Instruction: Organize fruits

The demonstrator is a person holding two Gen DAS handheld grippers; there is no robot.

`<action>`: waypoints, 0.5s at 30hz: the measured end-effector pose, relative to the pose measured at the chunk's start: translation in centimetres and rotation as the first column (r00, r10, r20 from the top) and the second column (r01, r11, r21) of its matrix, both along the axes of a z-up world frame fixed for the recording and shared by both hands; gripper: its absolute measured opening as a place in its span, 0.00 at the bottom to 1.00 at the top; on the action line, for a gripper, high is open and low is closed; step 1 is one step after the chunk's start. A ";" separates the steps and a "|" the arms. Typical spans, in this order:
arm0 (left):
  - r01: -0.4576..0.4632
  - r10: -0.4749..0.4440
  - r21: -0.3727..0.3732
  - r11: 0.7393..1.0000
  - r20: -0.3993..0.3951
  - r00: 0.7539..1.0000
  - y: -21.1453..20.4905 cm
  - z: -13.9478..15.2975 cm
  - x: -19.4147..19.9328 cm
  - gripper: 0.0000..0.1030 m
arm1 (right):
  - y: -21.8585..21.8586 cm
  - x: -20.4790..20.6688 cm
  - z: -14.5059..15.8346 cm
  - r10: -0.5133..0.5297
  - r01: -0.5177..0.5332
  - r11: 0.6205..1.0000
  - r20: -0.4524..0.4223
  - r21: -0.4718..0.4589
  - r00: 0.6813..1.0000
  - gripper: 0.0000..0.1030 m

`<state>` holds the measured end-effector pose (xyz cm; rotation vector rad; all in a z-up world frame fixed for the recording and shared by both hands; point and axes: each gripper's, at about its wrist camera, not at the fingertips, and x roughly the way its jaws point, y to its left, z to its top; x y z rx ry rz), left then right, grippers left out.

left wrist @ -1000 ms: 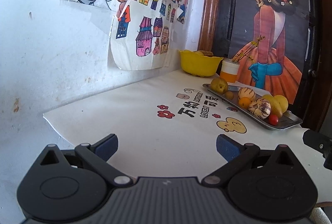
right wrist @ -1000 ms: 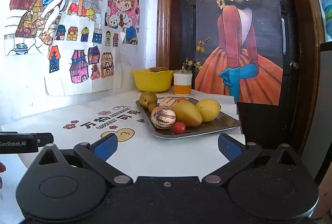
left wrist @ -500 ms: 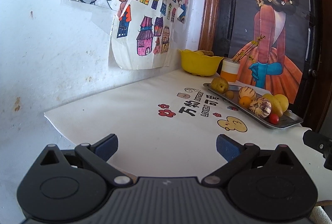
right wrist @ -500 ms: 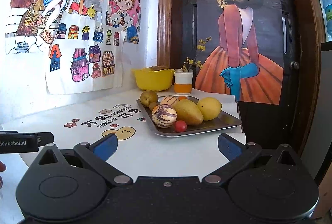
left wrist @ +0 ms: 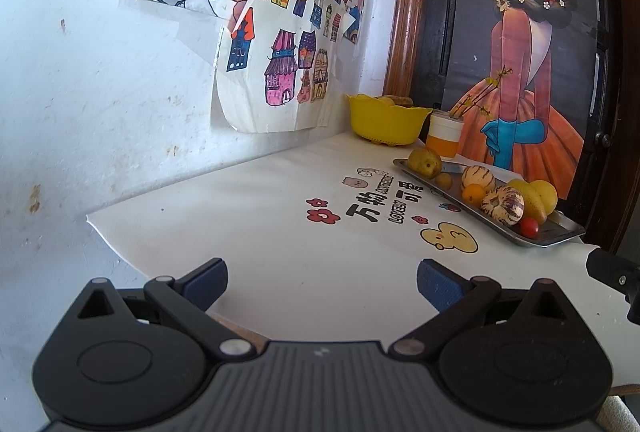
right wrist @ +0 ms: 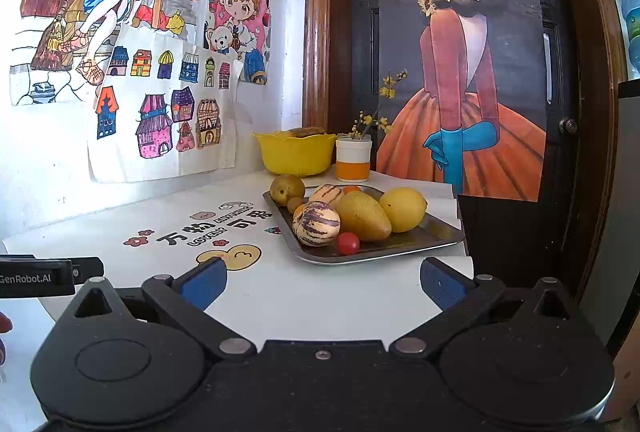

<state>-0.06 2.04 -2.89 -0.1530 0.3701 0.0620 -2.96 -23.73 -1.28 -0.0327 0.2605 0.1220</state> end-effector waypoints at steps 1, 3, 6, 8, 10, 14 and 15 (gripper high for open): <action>0.000 0.000 0.000 1.000 0.000 1.000 0.0 0.0 0.0 1.00 | 0.0 0.0 0.0 -0.001 0.001 1.000 0.000 0.000 1.000 0.99; -0.001 0.001 -0.001 1.000 0.000 1.000 0.0 0.0 0.0 1.00 | 0.0 0.0 0.0 0.000 0.000 1.000 0.001 0.000 1.000 0.99; -0.001 0.001 -0.002 1.000 -0.002 1.000 0.0 -0.1 0.0 1.00 | 0.0 0.0 0.0 0.000 0.000 1.000 0.001 0.000 1.000 0.99; -0.001 0.001 -0.002 1.000 -0.002 1.000 0.1 -0.2 -0.1 1.00 | 0.0 0.0 0.0 0.000 0.000 1.000 0.000 0.000 1.000 0.99; -0.001 0.001 -0.002 1.000 -0.003 1.000 0.1 -0.2 -0.1 1.00 | 0.0 0.0 0.0 0.000 0.000 1.000 0.000 0.000 1.000 0.99; -0.002 0.002 -0.002 1.000 -0.002 1.000 0.1 -0.2 -0.1 1.00 | 0.1 0.0 0.0 -0.001 0.001 1.000 0.000 0.000 1.000 0.99; -0.001 0.001 -0.002 1.000 -0.002 1.000 0.1 -0.2 -0.1 1.00 | 0.1 0.0 0.0 -0.001 0.001 1.000 0.000 0.000 1.000 0.99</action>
